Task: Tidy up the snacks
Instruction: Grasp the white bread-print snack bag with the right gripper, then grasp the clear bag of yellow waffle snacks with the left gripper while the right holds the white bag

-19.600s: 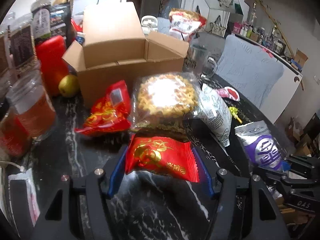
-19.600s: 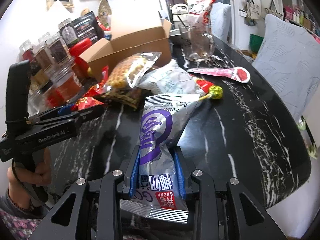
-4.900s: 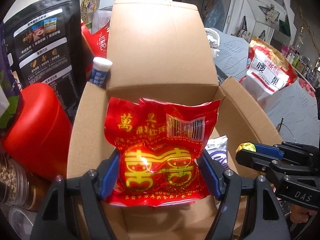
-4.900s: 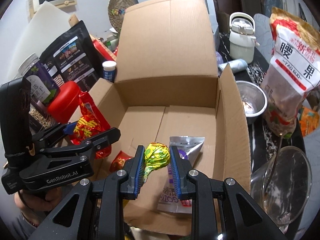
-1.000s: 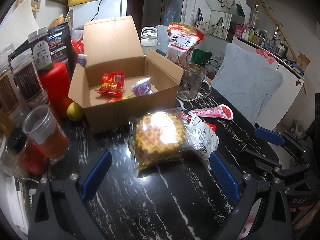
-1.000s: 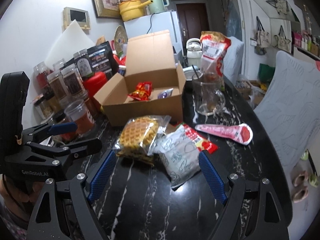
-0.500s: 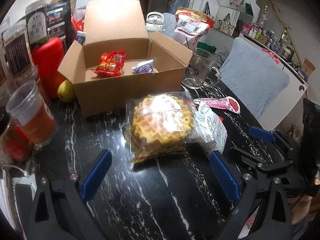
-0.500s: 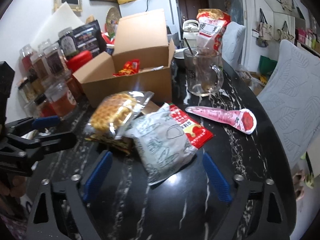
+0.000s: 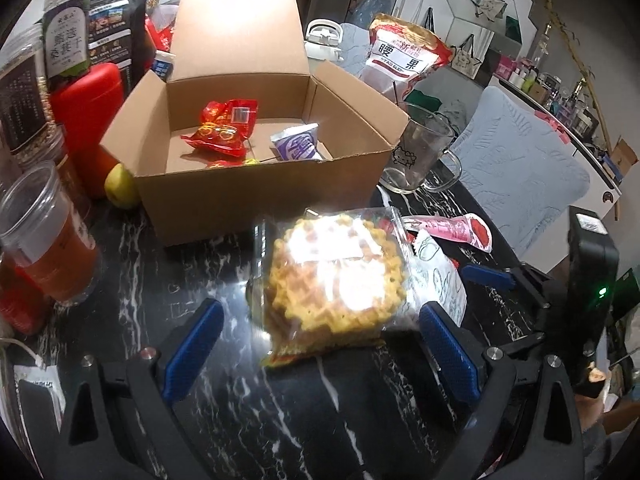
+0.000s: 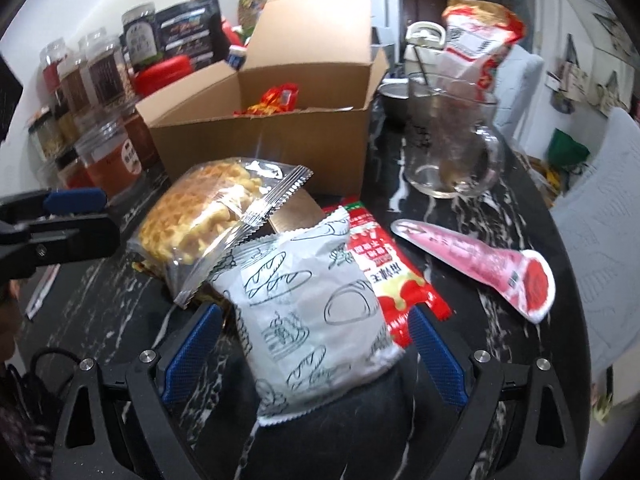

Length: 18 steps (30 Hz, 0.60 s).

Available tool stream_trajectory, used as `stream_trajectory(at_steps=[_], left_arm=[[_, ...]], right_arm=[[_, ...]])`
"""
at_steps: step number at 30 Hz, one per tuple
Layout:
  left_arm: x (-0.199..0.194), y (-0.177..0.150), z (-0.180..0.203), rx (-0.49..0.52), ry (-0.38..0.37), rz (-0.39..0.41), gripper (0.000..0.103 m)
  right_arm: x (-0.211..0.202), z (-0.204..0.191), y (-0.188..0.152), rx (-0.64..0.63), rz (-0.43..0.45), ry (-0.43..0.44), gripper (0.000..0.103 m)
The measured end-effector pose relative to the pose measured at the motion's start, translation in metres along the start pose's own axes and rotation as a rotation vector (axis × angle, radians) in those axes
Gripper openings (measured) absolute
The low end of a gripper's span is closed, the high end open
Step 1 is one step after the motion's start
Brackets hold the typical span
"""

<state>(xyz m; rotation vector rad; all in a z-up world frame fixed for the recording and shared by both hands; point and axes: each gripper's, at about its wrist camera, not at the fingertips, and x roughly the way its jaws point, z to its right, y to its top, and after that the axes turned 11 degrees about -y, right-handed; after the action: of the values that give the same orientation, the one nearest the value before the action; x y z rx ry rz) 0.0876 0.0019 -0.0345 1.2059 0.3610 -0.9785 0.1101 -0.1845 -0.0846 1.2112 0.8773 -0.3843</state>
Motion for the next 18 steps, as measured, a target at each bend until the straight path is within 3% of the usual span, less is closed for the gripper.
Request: stream_trajectory(at_steps=[7,9,10,18], left_arm=[[0.015,0.015,0.005,0.027,0.002,-0.018,0.100],[0.021,0.018,0.006,0.038,0.011,-0.025,0.100],[0.023,0.019,0.005,0.037,0.013,-0.029,0.100],[0.049,0.022,-0.005,-0.047,-0.045,-0.102,0.100]], right_arm=[[0.022,-0.003,0.003,-0.035,-0.046,0.017,0.095],[0.025,-0.001,0.001,-0.027,-0.049,0.019,0.088],[0.026,-0.001,0.000,-0.022,-0.052,0.027,0.070],[0.023,0.010,-0.004,0.032,-0.063,0.024,0.065]])
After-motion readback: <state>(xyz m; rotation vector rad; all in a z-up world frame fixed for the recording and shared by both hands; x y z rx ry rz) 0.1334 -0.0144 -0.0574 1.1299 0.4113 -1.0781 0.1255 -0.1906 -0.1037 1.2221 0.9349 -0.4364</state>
